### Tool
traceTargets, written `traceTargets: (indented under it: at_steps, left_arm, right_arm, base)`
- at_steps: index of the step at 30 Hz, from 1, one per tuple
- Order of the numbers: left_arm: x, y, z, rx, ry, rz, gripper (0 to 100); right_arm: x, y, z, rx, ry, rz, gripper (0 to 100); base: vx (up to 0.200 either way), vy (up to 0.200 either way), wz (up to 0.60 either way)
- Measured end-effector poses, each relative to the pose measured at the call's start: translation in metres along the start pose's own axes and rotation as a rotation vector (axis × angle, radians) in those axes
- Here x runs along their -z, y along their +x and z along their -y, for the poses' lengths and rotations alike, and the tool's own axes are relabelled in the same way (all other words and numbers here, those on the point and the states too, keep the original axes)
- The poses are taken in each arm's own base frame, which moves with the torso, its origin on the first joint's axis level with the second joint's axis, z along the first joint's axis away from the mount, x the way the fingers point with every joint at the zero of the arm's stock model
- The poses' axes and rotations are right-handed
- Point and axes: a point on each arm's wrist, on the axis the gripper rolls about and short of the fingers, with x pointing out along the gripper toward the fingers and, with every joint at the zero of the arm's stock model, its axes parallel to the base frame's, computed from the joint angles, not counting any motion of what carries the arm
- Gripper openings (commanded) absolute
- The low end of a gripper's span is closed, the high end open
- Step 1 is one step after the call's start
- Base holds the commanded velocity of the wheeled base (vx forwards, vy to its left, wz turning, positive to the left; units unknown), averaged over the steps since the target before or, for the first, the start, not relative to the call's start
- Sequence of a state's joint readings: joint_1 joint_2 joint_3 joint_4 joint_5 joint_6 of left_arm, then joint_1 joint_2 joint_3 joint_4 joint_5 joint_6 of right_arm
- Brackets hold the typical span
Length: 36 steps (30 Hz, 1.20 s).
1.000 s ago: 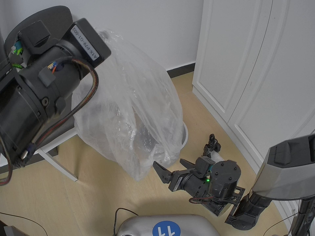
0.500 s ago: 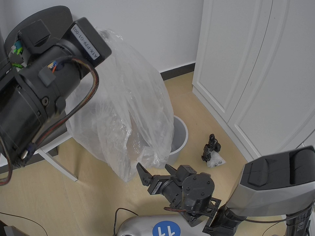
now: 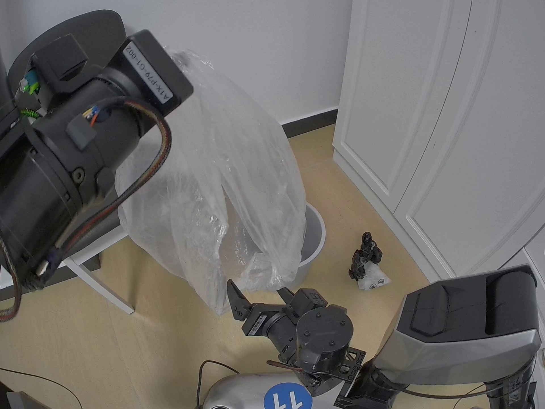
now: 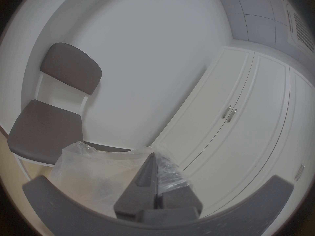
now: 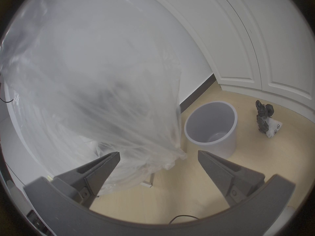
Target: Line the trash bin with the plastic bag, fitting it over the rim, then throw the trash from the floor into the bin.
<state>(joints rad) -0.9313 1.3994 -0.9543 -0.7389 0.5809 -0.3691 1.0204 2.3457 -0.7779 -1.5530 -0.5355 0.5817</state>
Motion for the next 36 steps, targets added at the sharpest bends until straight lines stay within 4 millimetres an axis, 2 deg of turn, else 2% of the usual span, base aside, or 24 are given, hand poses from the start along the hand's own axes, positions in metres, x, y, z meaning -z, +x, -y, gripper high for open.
traceTargets:
  at_steps: [9,10,20,24,32,36]
  left_arm:
    - [0.0,0.0,0.0,0.001,-0.001,0.0,0]
    - [0.0,0.0,0.0,0.001,-0.001,0.0,0]
    - [0.001,0.0,0.0,0.002,0.0,-0.003,0]
    - [0.001,0.0,-0.001,-0.004,0.003,-0.003,0]
    - [0.004,0.007,-0.011,-0.042,0.032,-0.008,0]
    - [0.009,0.013,-0.018,-0.073,0.056,-0.018,0]
  right_arm:
    - [-0.007,0.012,0.009,0.027,0.0,0.037,100]
    - [-0.008,0.014,0.01,0.029,0.0,0.041,0]
    - [-0.007,0.014,0.012,0.032,-0.016,0.034,0]
    - [-0.013,0.011,0.014,0.035,-0.053,0.032,0]
    - [-0.059,0.001,0.03,0.014,-0.13,0.047,0]
    - [-0.097,-0.011,0.039,-0.014,-0.18,0.073,0]
  base:
    - [0.0,0.0,0.0]
    - [0.0,0.0,0.0]
    - [0.0,0.0,0.0]
    - [0.0,0.0,0.0]
    - [0.0,0.0,0.0]
    - [0.0,0.0,0.0]
